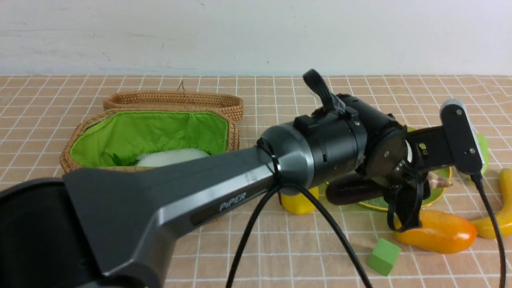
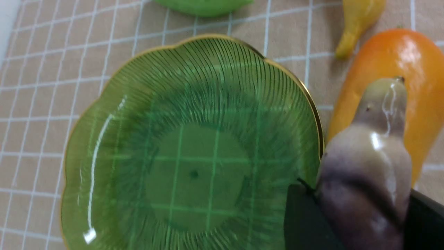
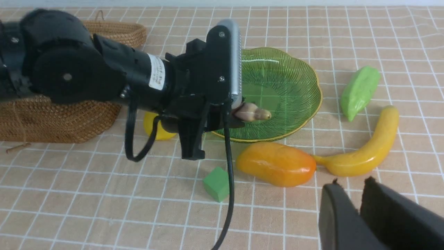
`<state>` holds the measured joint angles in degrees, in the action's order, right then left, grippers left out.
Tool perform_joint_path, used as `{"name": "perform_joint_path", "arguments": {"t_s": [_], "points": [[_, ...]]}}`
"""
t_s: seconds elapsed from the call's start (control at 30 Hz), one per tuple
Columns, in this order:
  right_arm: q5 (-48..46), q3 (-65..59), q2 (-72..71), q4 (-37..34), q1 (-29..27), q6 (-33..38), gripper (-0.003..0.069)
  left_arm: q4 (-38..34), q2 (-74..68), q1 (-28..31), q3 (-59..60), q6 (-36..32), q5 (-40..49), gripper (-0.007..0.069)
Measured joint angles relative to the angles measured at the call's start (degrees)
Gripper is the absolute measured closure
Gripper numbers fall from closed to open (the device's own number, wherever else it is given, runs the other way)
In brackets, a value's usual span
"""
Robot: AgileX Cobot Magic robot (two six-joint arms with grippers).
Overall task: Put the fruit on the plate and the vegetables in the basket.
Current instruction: Use the left arm to grab an eggplant and put it into the left basket, then grab a lemon with your left arm and place it on the plate on the right
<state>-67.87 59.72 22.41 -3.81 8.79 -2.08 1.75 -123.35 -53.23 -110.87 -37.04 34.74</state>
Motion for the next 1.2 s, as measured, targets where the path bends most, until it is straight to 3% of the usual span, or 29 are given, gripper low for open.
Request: {"name": "perform_joint_path", "arguments": {"t_s": [0.07, 0.17, 0.23, 0.37, 0.57, 0.73, 0.8, 0.87, 0.93, 0.97, 1.03, 1.13, 1.2], "points": [[-0.12, 0.00, 0.00, 0.00, 0.00, 0.00, 0.0538, 3.07, 2.70, 0.00, -0.22, 2.51, 7.32, 0.0347], [-0.07, 0.00, 0.00, 0.00, 0.00, 0.00, 0.0538, 14.13, 10.06, 0.56, -0.33, 10.52, 19.13, 0.0347], [0.23, 0.00, 0.00, 0.00, 0.00, 0.00, 0.0538, 17.04, 12.18, 1.33, -0.18, 11.77, 21.63, 0.0347], [1.83, 0.00, 0.00, 0.00, 0.00, 0.44, 0.0538, 22.72, 16.83, 9.88, 2.72, 13.27, 26.49, 0.0347], [1.95, 0.00, 0.00, -0.22, 0.00, 0.58, 0.0536, 22.53, 14.17, 22.63, 9.44, 8.01, 24.76, 0.0347], [2.11, -1.73, 0.00, -0.46, 0.00, 0.58, 0.0536, 19.07, 13.23, 26.89, 10.39, 5.02, 24.12, 0.0344], [2.38, -3.11, 0.00, -0.90, 0.00, 0.58, 0.0536, 18.34, 13.23, 27.68, 10.39, 5.03, 23.99, 0.0300], [2.67, -4.34, 0.00, -1.55, 0.00, 0.63, 0.0536, 18.09, 13.36, 28.05, 10.39, 5.90, 24.10, 0.0209], [2.80, -4.94, 0.00, -1.94, 0.00, 0.63, 0.0536, 17.48, 14.01, 28.09, 10.39, 9.45, 24.76, 0.0059], [2.80, -4.94, 0.00, -1.94, 0.00, 0.70, 0.0536, 17.43, 14.09, 28.09, 10.39, 9.45, 24.88, 0.0059], [3.29, -5.00, 0.00, -1.94, 0.00, 1.71, 0.0533, 16.27, 15.33, 27.75, 10.39, 14.84, 25.49, -0.0019], [3.70, -5.00, 0.00, -1.88, 0.00, 2.92, 0.0531, 12.74, 17.44, 25.83, 10.39, 22.67, 25.91, -0.0015], [3.88, -5.00, 0.00, -1.88, 0.00, 3.19, 0.0531, 8.89, 18.49, 23.16, 10.27, 30.63, 25.75, 0.0043]]}}
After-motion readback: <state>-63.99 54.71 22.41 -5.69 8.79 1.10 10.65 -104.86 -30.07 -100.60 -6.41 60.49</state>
